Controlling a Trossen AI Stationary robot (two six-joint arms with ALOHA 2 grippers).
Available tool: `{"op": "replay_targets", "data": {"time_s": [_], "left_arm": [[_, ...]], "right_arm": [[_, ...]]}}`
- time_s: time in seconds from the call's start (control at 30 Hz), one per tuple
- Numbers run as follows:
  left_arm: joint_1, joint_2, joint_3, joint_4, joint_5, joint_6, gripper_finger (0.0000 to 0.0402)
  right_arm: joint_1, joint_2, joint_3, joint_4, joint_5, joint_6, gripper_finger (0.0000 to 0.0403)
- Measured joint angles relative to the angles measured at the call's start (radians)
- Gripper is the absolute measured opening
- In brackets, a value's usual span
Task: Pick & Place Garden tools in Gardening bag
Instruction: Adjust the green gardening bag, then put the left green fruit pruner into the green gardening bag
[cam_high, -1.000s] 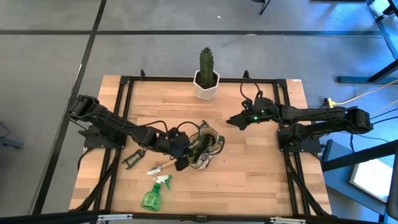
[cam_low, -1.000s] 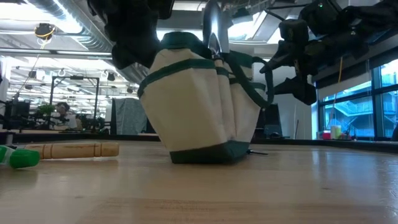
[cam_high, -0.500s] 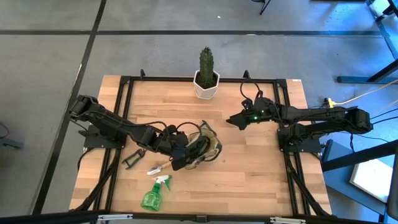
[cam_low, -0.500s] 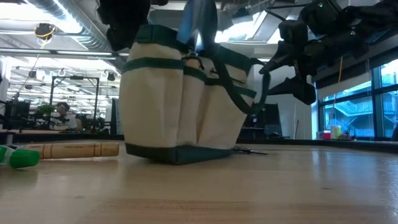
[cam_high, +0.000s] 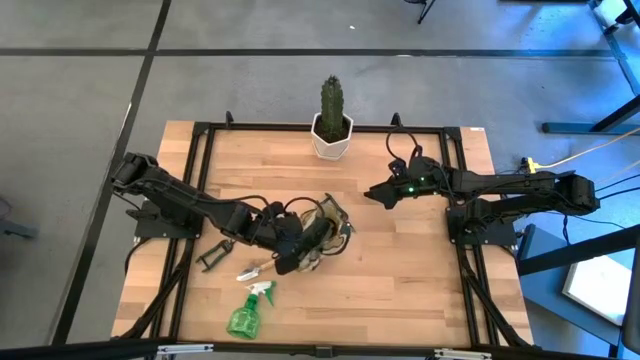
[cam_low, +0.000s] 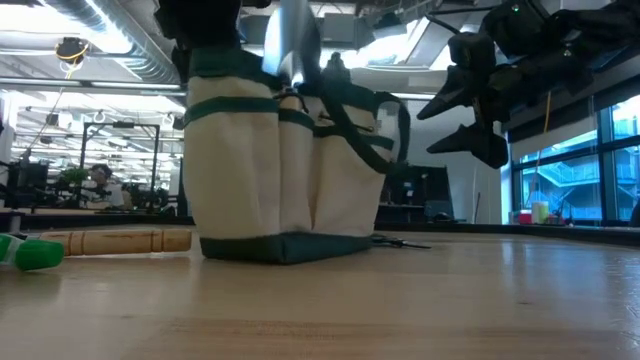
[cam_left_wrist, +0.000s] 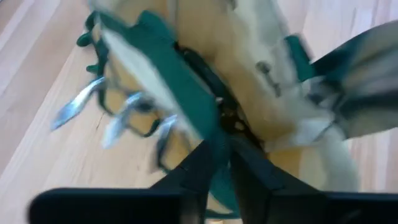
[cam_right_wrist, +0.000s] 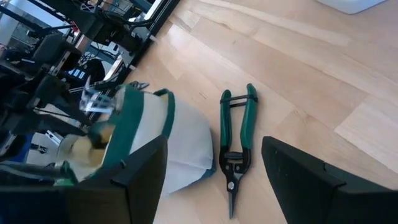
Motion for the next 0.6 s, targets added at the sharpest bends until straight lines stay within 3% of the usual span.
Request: {"op": "replay_targets", "data": {"time_s": [0.33, 0.6], "left_arm": [[0.004, -0.026, 0.000, 0.023, -0.026, 0.001, 0.0208], [0.020, -0.161, 0.000, -0.047, -0.129, -0.007, 0.0224]], "right_arm": [[0.000, 0.000, 0.000, -0.103, -0.031, -0.052, 0.0264], [0.000, 0.016, 0.000, -0.166, -0.029, -0.087, 0.0264]]}}
